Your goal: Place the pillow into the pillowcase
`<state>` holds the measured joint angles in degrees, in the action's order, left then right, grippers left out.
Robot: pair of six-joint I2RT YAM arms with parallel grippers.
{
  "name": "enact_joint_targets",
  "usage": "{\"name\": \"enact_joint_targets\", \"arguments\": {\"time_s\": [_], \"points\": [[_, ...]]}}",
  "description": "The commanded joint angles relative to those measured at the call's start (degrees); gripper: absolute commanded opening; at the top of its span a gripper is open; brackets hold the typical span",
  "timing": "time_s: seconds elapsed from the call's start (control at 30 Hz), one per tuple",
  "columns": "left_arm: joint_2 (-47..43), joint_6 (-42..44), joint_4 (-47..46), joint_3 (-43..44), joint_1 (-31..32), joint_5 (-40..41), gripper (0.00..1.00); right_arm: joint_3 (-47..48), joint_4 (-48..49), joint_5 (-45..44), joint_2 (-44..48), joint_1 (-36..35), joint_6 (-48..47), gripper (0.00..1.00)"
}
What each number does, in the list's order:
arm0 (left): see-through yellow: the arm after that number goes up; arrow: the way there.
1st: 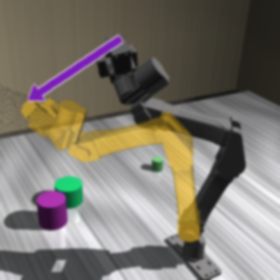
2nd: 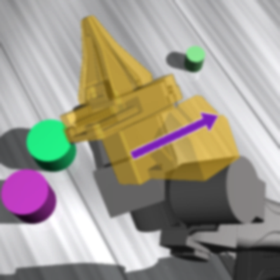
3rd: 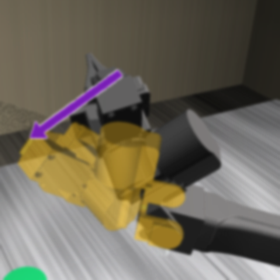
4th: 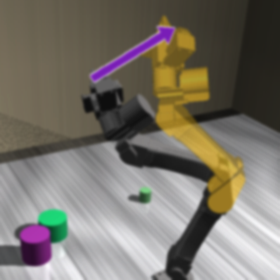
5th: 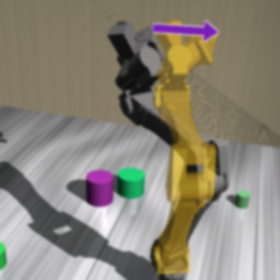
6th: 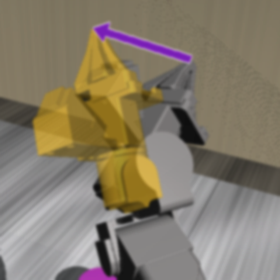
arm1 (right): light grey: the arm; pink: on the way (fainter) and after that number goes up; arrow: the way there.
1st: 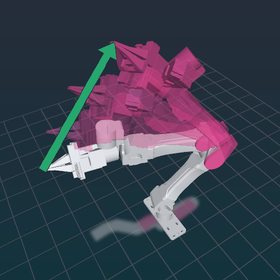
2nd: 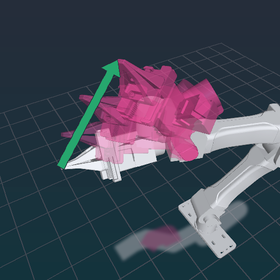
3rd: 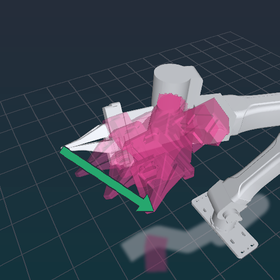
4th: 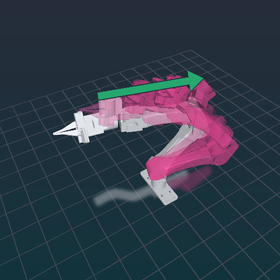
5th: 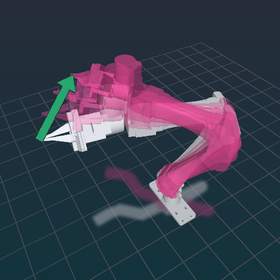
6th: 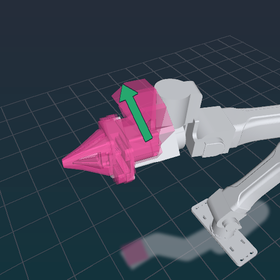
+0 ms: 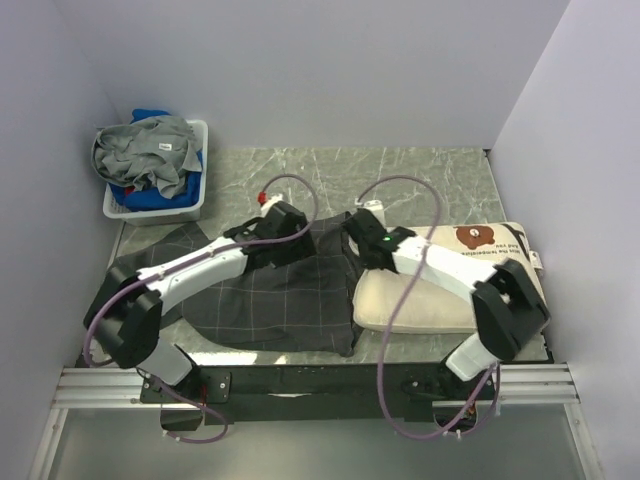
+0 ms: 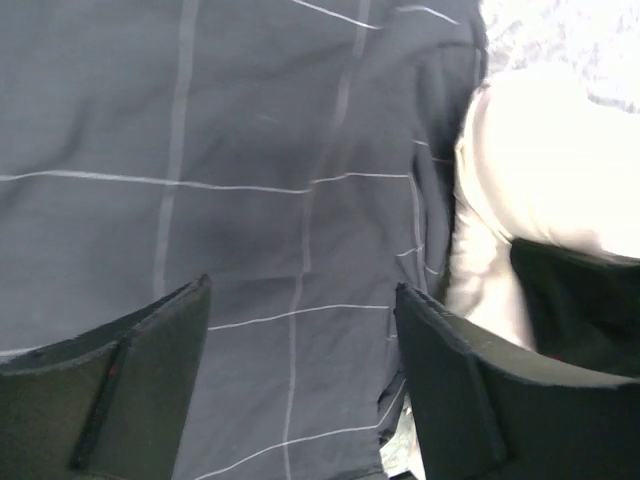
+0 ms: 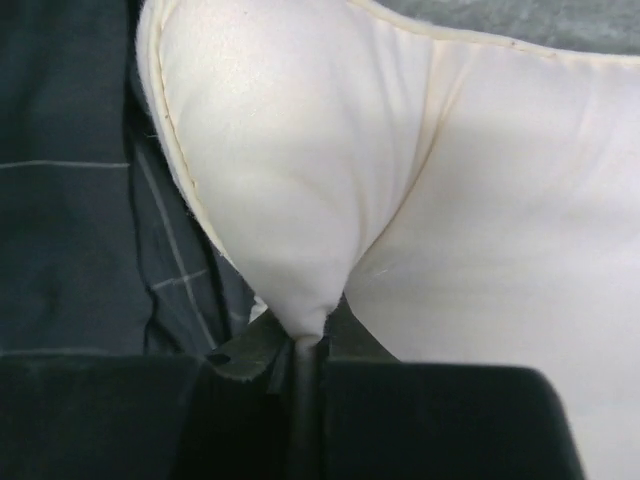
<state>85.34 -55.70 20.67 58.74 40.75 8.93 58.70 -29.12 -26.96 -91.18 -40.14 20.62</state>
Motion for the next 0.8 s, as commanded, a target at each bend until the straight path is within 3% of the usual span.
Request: {"name": "enact_joint_targets", "arguments": {"time_s": [0.0, 0.2, 0.33, 0.53, 0.77], "points": [[5.1, 2.4, 0.2, 7.1, 3.1, 2.3, 0.74, -4.4, 3.0, 16.7, 14.7, 5.1, 2.8, 0.0], [14.3, 3.8, 0.8, 13.5, 8.1, 4.1, 0.67, -4.5, 1.5, 25.2, 29.3, 16.0, 3.7, 0.0], [21.3, 4.3, 3.8, 18.4, 10.7, 5.9, 0.61, -3.0, 0.4, 26.8, 31.8, 18.3, 4.0, 0.0], [25.3, 3.7, 3.8, 19.9, 14.4, 6.8, 0.61, -3.4, 0.5, 28.8, 33.5, 20.1, 3.9, 0.0], [28.5, 2.8, 4.7, 20.7, 15.7, 8.1, 0.49, -4.4, 1.4, 30.3, 34.1, 21.2, 3.7, 0.0]]}}
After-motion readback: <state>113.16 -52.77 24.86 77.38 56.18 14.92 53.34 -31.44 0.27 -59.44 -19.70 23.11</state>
